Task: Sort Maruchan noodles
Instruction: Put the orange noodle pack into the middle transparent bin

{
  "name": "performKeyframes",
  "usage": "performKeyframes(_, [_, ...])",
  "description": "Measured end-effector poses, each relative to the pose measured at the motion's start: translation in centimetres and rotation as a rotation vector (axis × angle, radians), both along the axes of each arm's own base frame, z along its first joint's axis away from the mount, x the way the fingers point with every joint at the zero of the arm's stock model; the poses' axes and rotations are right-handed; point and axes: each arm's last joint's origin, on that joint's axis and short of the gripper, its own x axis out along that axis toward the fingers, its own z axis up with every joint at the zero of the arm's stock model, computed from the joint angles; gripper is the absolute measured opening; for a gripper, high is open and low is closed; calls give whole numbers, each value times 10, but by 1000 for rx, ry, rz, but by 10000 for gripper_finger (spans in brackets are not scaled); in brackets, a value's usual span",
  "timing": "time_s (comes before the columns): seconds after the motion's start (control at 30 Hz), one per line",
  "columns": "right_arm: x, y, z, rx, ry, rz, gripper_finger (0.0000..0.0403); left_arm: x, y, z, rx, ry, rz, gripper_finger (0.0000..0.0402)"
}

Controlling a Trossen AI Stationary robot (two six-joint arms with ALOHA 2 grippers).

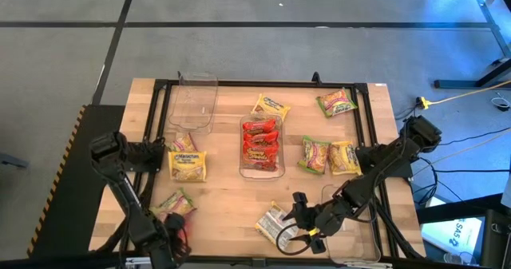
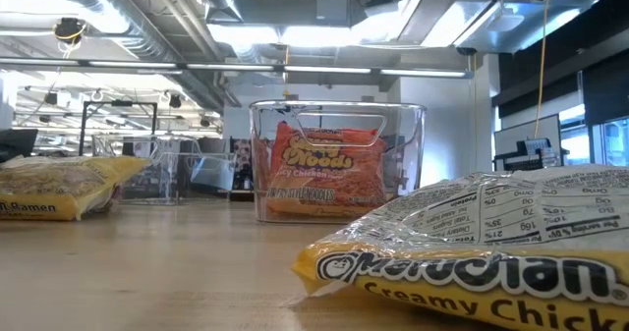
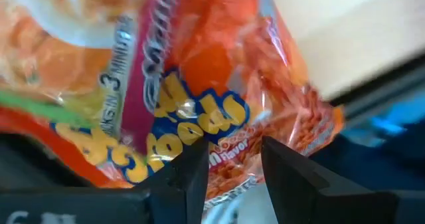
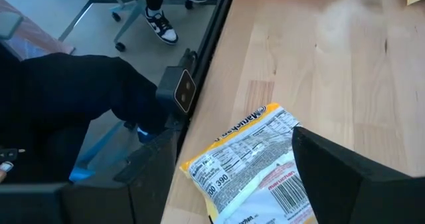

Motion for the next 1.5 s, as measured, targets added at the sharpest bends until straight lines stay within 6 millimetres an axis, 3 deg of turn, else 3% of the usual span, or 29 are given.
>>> performKeyframes(0.3, [0,-1,0,-3,3,-2,273,31,7,-7,82,-198,-215,130])
performKeyframes(0.7, [0,-1,0,-6,-4,-1,273,91,21,-27,270,-487,-572,130])
performKeyframes(1.03, [9,-9,-3,16,-13,-206,273,131,46,-21,513,-672,-740,130])
performKeyframes(1.2, [26,-19,-26,38,64,-305,273,136,48,-6,498,-680,-709,130])
performKeyframes(1.33, [42,-26,-50,65,114,-399,273,129,33,11,454,-680,-647,130])
performKeyframes(1.5, [63,-33,-74,158,90,-515,273,112,18,-4,505,-683,-573,130])
